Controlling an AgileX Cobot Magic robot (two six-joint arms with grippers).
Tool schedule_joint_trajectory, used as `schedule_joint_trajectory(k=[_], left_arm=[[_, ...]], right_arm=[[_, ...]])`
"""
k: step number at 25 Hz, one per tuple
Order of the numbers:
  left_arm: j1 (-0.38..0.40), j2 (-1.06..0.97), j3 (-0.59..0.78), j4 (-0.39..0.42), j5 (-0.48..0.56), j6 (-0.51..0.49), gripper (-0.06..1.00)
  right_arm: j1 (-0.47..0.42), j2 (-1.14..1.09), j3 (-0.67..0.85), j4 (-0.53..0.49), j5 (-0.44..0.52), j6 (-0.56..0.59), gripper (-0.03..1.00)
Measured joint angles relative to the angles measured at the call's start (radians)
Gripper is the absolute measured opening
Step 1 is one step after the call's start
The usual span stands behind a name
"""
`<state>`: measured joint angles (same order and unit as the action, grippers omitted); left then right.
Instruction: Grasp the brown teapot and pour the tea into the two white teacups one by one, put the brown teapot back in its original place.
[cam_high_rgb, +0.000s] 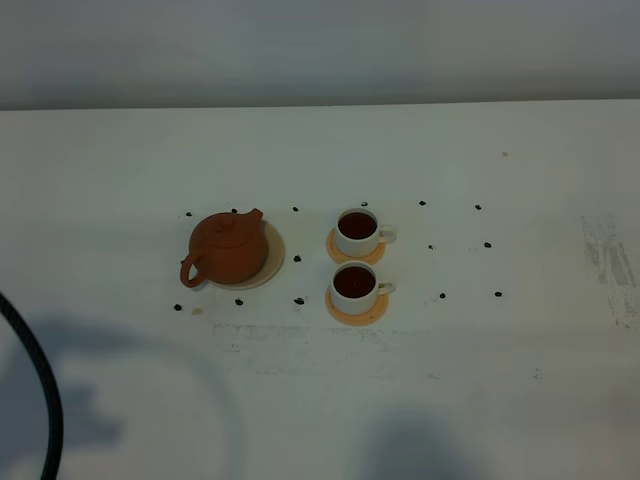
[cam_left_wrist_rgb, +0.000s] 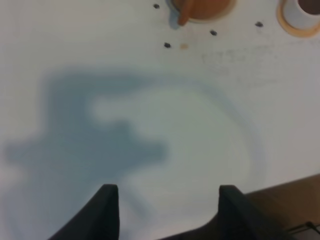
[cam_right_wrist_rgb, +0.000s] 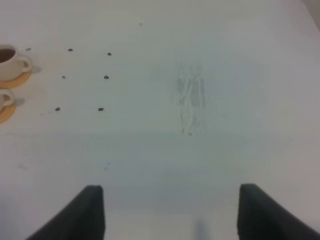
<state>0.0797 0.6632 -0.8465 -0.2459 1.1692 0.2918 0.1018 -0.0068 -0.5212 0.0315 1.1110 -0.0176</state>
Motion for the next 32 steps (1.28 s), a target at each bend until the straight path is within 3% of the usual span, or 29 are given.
schedule_joint_trajectory(k=[8, 14, 17, 32], left_arm=[[0.000, -0.135, 0.038, -0.003, 0.014, -0.019, 0.43], [0.000, -0.342, 0.235, 0.010, -0.086, -0.051, 0.43], [0.000, -0.404, 0.288, 0.013, -0.089, -0.055, 0.43], [-0.022, -0.585, 0.341, 0.091, -0.103, -0.105, 0.43]], right_arm=[[0.000, 0.000, 0.000, 0.000, 0.000, 0.000, 0.54], [0.000, 0.000, 0.000, 0.000, 0.000, 0.000, 0.54], [0.000, 0.000, 0.000, 0.000, 0.000, 0.000, 0.54], [0.000, 0.000, 0.000, 0.000, 0.000, 0.000, 0.54]])
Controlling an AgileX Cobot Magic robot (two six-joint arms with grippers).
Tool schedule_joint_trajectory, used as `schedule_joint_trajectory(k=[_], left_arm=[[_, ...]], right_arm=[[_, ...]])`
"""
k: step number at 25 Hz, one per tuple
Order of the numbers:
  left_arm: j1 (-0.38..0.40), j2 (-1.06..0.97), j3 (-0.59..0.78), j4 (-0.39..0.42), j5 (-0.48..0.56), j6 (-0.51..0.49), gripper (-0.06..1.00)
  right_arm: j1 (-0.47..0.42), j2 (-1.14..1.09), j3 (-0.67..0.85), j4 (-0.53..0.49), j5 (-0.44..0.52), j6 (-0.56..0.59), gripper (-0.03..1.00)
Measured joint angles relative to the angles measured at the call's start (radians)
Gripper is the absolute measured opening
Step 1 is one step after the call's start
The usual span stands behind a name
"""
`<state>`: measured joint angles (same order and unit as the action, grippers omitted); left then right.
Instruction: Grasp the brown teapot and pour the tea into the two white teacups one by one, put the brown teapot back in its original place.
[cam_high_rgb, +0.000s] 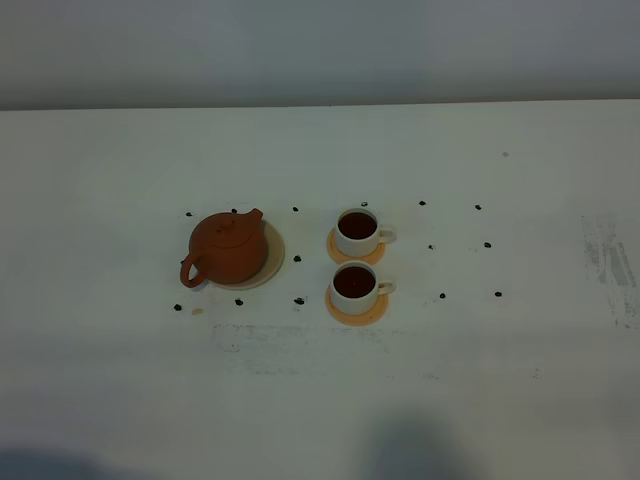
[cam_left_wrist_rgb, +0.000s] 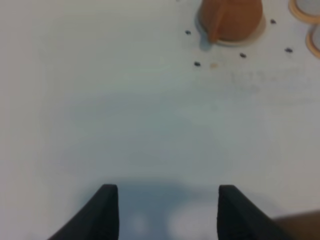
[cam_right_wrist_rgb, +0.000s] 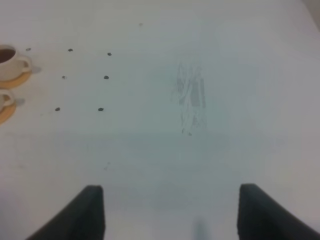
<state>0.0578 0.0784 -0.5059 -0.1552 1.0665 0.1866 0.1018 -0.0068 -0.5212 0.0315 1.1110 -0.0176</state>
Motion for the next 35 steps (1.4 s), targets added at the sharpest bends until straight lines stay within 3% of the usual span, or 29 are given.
schedule_joint_trajectory(k=[6, 35], left_arm=[[-0.046, -0.085, 0.000, 0.065, -0.010, -0.061, 0.43], [-0.048, -0.085, 0.000, 0.067, -0.010, -0.053, 0.43]], right_arm=[[0.000, 0.000, 0.000, 0.000, 0.000, 0.000, 0.54], [0.000, 0.000, 0.000, 0.000, 0.000, 0.000, 0.54]])
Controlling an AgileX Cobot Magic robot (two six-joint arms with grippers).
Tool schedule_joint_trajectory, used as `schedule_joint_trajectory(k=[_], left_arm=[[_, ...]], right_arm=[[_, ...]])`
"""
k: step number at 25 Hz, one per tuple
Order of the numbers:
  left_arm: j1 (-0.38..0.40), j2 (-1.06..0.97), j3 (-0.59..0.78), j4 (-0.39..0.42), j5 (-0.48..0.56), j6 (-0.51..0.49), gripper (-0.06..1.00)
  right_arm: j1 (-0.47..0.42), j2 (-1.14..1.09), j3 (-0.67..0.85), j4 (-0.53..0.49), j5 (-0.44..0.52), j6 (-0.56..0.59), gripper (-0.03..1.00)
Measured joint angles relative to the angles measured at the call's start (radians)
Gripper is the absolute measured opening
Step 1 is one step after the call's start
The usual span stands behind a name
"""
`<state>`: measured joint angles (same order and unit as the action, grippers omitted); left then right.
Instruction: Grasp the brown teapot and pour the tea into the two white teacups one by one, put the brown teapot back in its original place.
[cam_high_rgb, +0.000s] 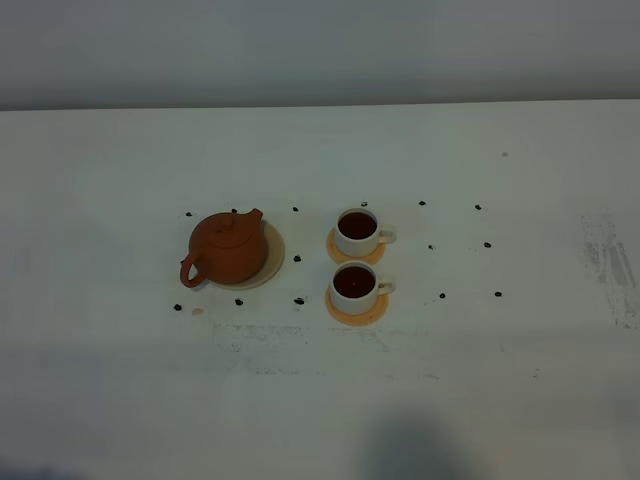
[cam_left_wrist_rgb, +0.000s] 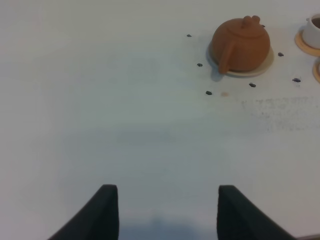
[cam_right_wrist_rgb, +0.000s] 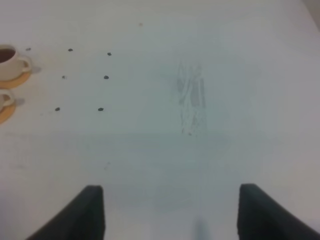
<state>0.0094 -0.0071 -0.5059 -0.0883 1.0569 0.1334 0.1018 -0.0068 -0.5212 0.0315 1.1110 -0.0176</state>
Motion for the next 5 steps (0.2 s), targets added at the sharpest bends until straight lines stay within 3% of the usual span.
schedule_joint_trajectory(k=[5], left_arm=[[0.000, 0.000, 0.000, 0.000, 0.000, 0.000, 0.43]], right_arm=[[0.000, 0.000, 0.000, 0.000, 0.000, 0.000, 0.54]])
